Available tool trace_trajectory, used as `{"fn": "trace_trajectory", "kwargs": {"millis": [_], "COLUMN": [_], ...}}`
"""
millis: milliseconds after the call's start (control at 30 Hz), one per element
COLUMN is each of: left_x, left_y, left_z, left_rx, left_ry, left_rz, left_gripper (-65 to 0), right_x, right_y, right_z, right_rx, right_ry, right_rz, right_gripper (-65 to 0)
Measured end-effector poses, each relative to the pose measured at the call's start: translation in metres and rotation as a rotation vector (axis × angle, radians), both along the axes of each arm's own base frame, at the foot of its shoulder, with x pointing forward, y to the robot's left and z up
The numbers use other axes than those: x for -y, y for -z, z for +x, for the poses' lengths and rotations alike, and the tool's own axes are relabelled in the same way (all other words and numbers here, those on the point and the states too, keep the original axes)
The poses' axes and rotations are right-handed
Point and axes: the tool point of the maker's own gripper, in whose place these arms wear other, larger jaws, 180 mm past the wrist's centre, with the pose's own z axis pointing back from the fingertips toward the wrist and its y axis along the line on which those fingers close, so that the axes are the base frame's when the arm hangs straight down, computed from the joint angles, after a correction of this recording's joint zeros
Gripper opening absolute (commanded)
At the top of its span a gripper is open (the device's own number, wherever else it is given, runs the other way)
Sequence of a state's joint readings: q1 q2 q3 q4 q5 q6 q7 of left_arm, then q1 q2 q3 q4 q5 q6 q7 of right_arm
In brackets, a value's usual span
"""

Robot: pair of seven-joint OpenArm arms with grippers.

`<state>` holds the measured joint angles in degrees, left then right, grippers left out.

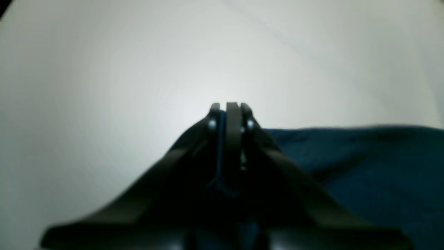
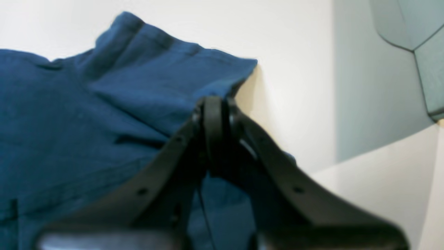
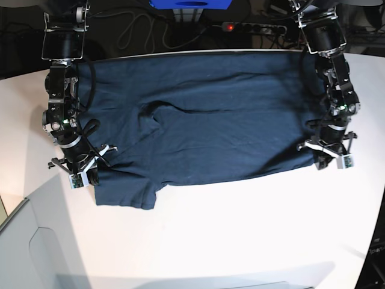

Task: Fold the T-shirt properly
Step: 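Grasp the hem corners with both grippers, then lift the hem and fold it toward the collar with both grippers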

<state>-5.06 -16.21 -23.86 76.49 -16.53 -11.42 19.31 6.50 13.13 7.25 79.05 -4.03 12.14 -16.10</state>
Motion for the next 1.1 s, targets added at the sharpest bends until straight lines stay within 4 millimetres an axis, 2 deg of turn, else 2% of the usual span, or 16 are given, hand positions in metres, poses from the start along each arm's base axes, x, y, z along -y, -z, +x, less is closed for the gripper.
{"fn": "trace_trajectory", "kwargs": {"millis": [100, 333, 600, 700, 800, 1100], "left_x": [-0.003, -0.001, -0.004, -0.004, -0.01, -0.013], "left_y": [-0.009, 0.001, -0.025, -0.028, -0.023, -0.005], "left_z": [-0.002, -0.011, -0.015, -0.015, -0.023, -0.056], "left_rx": [0.022, -0.007, 0.06, 0.068, 0.055, 0.016], "left_ry": [-0.003, 0.003, -0.011, -0.01, -0.026, -0.057], "left_rz": [0.013, 0.014, 0.035, 0.038, 0.039, -0.013], "left_gripper": [-65.0, -65.0, -65.0, -65.0, -65.0, -65.0], "right_x": [0.012, 0.02, 0.014, 0.022, 0.034, 0.046], "right_y": [-0.004, 0.001, -0.013, -0.015, -0.01, 0.0], "right_z": [-0.003, -0.013, -0.019, -0.023, -0.031, -0.054], "right_rx": [0.013, -0.001, 0.036, 0.045, 0.026, -0.003], "right_ry": [0.032, 0.053, 0.035, 0.056, 0.086, 0.119], "right_rz": [0.0, -0.008, -0.015, -0.012, -0.021, -0.027], "right_gripper": [-64.9, -64.9, -64.9, -64.9, -64.9, -64.9]}}
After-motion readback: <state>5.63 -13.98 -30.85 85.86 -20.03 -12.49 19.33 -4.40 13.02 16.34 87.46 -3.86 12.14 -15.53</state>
